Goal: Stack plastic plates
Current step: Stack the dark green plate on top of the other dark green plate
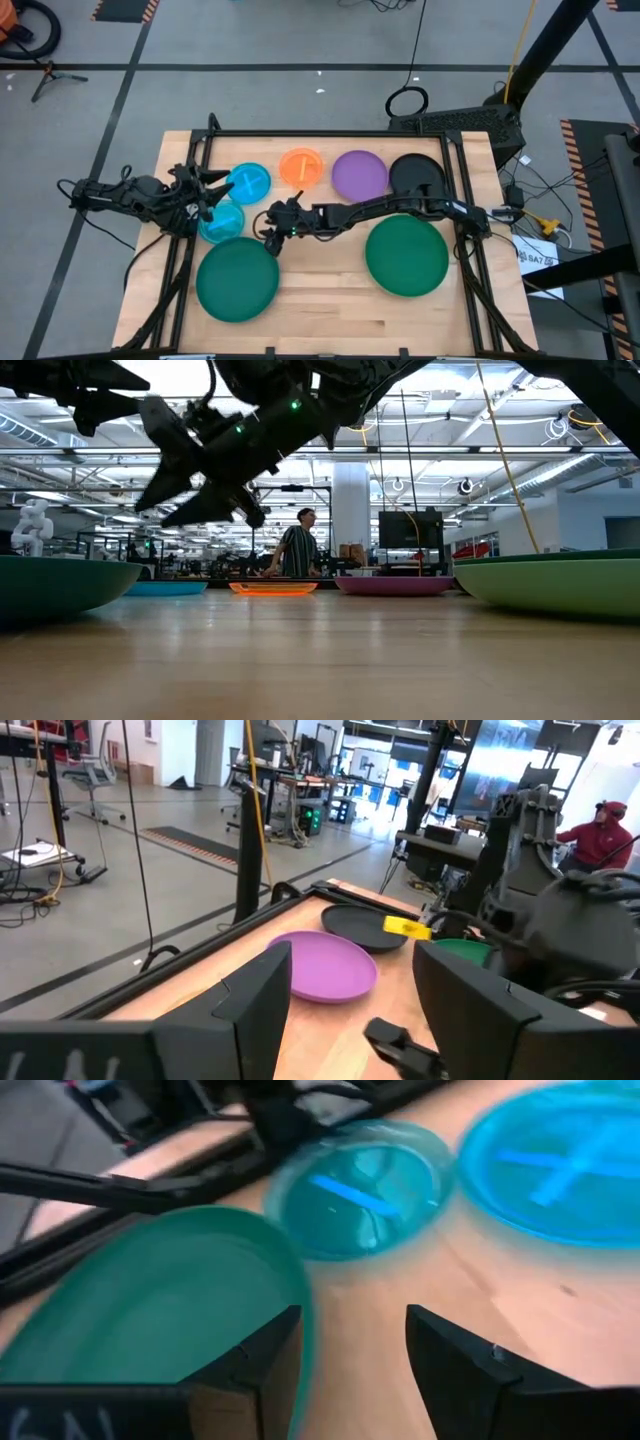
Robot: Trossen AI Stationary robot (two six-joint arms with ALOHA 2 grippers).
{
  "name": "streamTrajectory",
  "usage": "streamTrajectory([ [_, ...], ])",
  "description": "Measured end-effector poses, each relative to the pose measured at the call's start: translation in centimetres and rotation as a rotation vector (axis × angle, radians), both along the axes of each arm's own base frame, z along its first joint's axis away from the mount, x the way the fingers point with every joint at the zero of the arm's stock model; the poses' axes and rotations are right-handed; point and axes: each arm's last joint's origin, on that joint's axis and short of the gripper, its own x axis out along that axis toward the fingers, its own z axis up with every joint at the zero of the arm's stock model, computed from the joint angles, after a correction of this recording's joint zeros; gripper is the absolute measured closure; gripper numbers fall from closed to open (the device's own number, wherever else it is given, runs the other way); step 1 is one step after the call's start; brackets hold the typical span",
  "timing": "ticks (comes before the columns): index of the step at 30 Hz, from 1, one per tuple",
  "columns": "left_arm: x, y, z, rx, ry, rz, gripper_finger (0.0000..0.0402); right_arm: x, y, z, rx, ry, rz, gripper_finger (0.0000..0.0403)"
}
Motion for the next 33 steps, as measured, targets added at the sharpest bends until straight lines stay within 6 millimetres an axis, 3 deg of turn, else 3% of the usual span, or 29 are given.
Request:
streamTrajectory([
  [15,0.0,0.0,0.3,0.009,-0.026,0.008,0.0188,0.8,1.7,2.1,-0.045,-0.174,0.141,0.0232],
  [21,0.0,0.0,0.3,0.018,-0.019,0.009,0.0188,3.4,3.1,2.3,-0.064,-0.237,0.268,0.0232],
  [27,0.0,0.0,0.1,0.02,-0.002,0.009,0.0188,5.0,3.7,2.1,-0.088,-0.077,0.305,0.0232],
  [30,0.0,0.0,0.0,0.017,0.008,0.009,0.0188,4.6,3.1,2.2,-0.098,0.047,0.218,0.0232],
  [33,0.0,0.0,0.0,0.017,0.01,0.008,0.0188,3.8,2.7,0.9,-0.133,0.202,0.127,0.0232],
])
